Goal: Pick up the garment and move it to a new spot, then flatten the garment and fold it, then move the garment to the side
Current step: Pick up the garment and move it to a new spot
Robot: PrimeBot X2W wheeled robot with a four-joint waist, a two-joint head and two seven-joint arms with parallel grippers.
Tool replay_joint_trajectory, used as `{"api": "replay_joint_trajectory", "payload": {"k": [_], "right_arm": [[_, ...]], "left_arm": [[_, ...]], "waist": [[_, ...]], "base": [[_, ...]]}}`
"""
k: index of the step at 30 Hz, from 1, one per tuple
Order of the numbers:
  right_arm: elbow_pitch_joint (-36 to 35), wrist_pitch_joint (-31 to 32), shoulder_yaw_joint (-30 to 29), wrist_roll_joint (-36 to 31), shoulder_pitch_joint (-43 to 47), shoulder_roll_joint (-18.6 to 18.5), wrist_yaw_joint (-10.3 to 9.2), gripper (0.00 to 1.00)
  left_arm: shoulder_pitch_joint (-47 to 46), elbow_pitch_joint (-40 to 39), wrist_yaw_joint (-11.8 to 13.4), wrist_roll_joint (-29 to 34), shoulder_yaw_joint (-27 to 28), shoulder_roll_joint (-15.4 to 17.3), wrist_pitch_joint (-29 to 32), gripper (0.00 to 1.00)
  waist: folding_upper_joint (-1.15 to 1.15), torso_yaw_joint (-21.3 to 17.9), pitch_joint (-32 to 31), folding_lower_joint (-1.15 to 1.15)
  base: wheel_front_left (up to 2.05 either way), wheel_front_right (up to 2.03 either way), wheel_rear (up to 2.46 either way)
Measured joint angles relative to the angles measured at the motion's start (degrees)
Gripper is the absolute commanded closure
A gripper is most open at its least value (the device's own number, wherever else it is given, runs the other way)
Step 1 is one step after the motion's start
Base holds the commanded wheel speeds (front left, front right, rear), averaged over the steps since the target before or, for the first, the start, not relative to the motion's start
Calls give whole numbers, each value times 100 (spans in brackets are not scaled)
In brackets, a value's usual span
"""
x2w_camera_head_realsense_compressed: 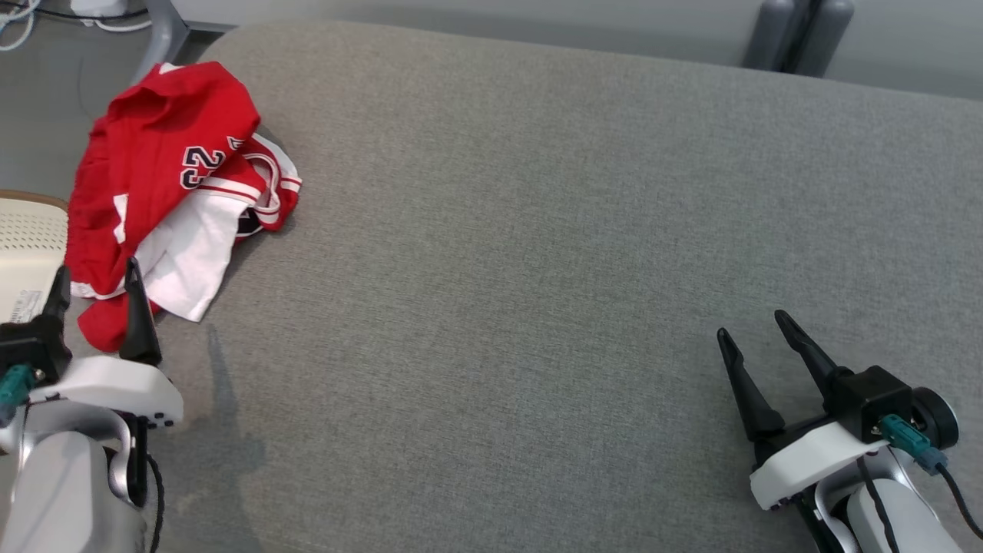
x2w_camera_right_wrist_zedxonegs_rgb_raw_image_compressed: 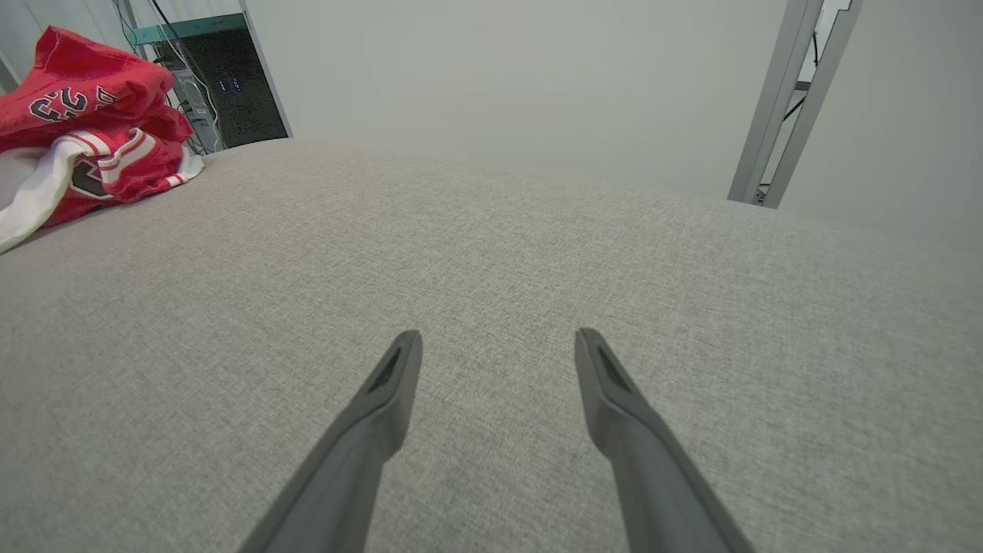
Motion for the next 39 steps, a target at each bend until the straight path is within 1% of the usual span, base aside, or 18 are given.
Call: {"api": "replay_joint_trajectory", "payload": {"k": [7,13,16,17,19,20,23,25,28,31,34,37,39], "right_arm": [[-138,0,59,7,-191,-135,0,0],[-238,-2,92,20,-343,-220,1,0],[-259,-19,108,23,-394,-222,1,0],[-263,-19,107,25,-409,-220,1,0],[-261,-19,108,38,-431,-216,1,0],[-258,-19,109,38,-436,-214,1,0],[-205,-19,83,46,-433,-204,1,0],[-160,-18,66,57,-424,-182,1,0],[-104,-18,58,66,-386,-119,1,0],[-47,-16,64,85,-319,-46,1,0],[-10,-16,49,119,-226,58,1,0],[44,-16,5,158,-134,137,1,0],[66,-16,-7,193,-76,225,0,0]], "left_arm": [[-867,992,-11,138,-99,419,1,0],[-1483,1858,216,207,-130,638,59,0],[-1718,2212,281,205,-123,762,48,0],[-1815,2307,274,189,-109,822,46,21],[-1984,2477,270,185,-110,951,37,87],[-2032,2547,235,181,-111,999,25,100],[-2114,2700,202,155,-116,1047,22,100],[-2124,2616,147,132,-123,1080,16,100],[-2167,2167,19,130,-179,1150,15,100],[-2198,1741,-77,181,-316,1134,15,100],[-2238,1311,-176,276,-567,1001,16,100],[-2354,896,-269,342,-849,772,15,100],[-2365,682,-287,389,-1070,593,10,100]], "waist": [[0,-272,483,0],[0,-442,821,0],[0,-522,906,0],[0,-546,921,0],[0,-588,932,0],[0,-603,930,0],[0,-621,891,0],[0,-630,844,0],[0,-655,732,0],[0,-683,561,0],[0,-716,341,0],[0,-767,111,0],[0,-817,-40,0]], "base": [[0,0,0],[0,0,0],[0,0,0],[0,0,0],[0,0,0],[0,0,0],[0,0,0],[0,0,0],[0,0,0],[0,0,0],[0,0,0],[0,0,0],[0,0,0]]}}
